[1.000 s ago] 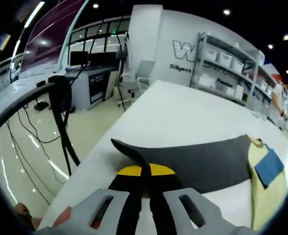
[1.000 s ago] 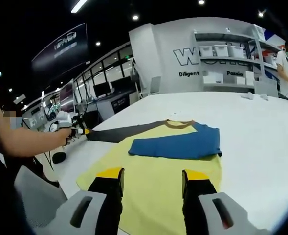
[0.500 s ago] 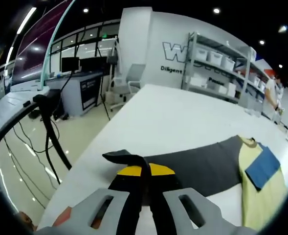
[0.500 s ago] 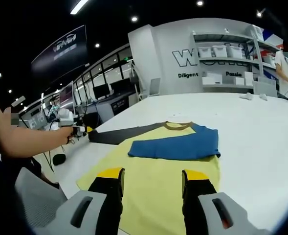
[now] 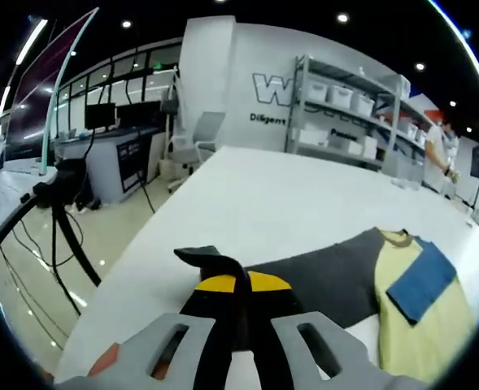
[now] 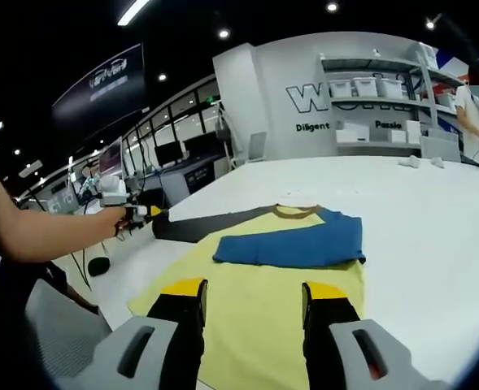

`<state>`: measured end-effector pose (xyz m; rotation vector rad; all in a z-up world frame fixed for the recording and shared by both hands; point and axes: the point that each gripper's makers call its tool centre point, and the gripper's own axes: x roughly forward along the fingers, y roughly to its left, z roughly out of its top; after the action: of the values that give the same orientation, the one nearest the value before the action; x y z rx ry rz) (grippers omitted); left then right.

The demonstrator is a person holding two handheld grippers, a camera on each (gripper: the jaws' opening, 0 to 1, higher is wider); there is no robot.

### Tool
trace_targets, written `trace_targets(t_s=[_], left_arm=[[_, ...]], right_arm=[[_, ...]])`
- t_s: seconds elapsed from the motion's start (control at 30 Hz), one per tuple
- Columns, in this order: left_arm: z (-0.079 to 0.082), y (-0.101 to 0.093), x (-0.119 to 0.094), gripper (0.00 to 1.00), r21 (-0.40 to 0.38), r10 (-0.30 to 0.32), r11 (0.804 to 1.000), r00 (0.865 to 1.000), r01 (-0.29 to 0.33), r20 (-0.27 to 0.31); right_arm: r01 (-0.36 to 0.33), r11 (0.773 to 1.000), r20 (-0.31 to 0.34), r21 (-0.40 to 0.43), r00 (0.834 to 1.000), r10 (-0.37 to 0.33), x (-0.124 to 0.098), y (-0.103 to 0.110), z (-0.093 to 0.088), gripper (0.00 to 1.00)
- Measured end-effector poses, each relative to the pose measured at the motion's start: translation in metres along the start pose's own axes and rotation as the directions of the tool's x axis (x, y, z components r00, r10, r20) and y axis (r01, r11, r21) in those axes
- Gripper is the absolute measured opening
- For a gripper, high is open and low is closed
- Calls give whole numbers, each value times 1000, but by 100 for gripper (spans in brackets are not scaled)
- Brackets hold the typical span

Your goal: Fold the garment on the visible template until the final outline fits inside the template.

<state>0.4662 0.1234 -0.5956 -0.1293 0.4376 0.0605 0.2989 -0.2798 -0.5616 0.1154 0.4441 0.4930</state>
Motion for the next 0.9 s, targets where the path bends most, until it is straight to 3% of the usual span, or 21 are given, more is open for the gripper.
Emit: trace_targets(t_s=[0.9], left_arm=[[13, -73, 2, 0, 64, -117, 991, 993, 116, 12]], right_arm=[[9, 1000, 8, 9, 1000, -10, -6, -3, 1, 44]])
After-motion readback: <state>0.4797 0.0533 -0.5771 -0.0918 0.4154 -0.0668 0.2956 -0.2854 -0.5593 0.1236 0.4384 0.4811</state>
